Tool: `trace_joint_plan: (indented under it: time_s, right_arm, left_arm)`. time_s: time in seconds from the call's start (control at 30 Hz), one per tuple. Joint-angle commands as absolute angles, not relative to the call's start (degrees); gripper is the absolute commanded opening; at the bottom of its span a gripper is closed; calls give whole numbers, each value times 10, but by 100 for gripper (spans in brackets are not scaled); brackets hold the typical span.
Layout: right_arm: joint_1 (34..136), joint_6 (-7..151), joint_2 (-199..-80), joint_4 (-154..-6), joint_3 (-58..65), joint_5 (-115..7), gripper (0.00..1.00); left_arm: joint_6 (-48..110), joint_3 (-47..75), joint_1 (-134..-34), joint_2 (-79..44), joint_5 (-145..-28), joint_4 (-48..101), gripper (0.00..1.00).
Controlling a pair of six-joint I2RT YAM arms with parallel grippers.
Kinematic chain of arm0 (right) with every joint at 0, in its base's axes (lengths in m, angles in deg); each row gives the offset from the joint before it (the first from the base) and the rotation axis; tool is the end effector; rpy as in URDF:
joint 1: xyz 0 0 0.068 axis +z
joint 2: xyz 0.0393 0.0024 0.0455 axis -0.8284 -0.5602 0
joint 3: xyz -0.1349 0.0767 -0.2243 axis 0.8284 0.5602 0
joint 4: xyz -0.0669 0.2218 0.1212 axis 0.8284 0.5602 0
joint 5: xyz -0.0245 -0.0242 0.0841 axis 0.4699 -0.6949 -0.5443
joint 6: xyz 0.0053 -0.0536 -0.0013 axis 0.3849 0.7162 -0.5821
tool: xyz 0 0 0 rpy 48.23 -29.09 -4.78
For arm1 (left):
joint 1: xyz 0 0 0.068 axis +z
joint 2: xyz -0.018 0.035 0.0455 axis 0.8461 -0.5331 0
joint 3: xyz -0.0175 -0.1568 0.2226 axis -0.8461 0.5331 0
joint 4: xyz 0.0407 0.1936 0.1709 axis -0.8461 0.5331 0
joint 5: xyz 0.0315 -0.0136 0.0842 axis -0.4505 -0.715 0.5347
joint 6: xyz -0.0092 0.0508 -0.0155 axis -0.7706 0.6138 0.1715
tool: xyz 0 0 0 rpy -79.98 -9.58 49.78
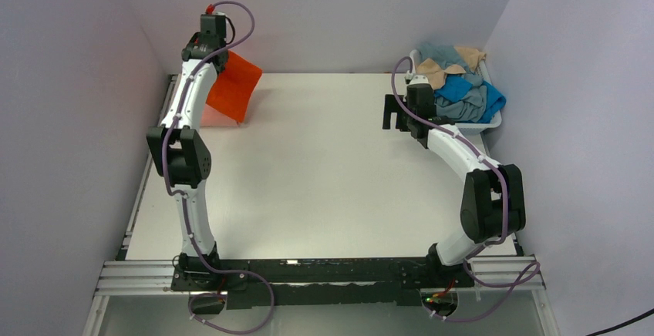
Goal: Fold and stack the t-shirts
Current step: Put the neatly folded tshirt into the corner of the board with the left arm, then reset both arms
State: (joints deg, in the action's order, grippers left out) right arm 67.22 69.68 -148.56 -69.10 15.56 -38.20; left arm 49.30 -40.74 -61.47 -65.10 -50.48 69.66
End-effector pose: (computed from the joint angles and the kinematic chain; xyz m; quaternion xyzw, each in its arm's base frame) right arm 0.3478 0.0646 0.2541 0.0126 0.8971 0.0166 0.4414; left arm 0.4867 -0.0147 0.3527 -0.0296 0.8725 0.2259 0.4323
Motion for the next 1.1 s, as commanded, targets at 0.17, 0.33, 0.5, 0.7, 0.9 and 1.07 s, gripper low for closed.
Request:
trace_joint_plan:
  time_s: [0.17,0.33,0.5,0.7,0.9,1.07]
  right_arm:
    - [669,699,-1497,-652,110,-357,100]
    - [669,688,-1489,-635,102,-343,100]
    - [669,650,-1448,-627,117,-315,100]
    - [665,586,-1379,-649,186,-314,100]
    - [621,583,-1342,-676,208,-356,100]
    - [580,593,-1373,-693,157,-391,100]
  left_arm:
    - [518,-453,-531,-746,-546,614,10]
    - [498,-479,-513,-758,-534,613,63]
    - [412,-450,-512,-667,-551,634,99]
    - [288,-204,-548,-462,-656,608,99]
    - [220,115,-686,-232,-638,485,100]
    - [166,281,-769,-105,-676,433,99]
